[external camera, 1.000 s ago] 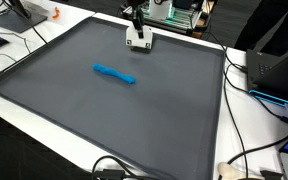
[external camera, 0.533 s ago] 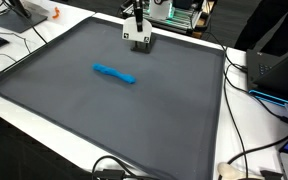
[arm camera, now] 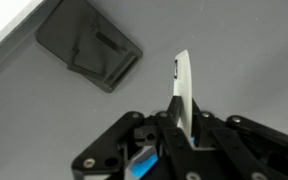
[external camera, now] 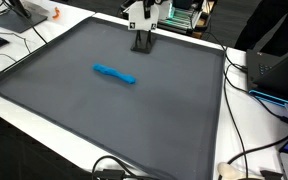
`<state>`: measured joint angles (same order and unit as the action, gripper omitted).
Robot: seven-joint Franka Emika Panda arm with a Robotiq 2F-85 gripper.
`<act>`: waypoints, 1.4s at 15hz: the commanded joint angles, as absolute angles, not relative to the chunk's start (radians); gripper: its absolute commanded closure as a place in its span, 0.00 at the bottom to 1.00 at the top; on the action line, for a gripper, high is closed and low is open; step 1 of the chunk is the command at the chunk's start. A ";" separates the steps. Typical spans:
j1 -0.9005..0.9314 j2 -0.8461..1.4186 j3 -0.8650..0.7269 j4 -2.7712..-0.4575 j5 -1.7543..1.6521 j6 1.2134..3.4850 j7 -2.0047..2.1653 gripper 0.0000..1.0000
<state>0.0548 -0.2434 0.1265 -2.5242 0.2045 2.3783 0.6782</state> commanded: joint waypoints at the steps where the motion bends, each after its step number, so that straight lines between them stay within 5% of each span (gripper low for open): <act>1: 0.061 -0.182 0.133 -2.390 0.141 2.222 0.572 0.98; 8: 0.084 -0.026 0.143 -2.175 0.035 2.060 0.355 0.98; 9: 0.083 -0.085 0.135 -2.241 0.077 2.108 0.392 0.91; 21: 0.101 0.072 0.138 -2.032 -0.025 1.988 0.244 0.98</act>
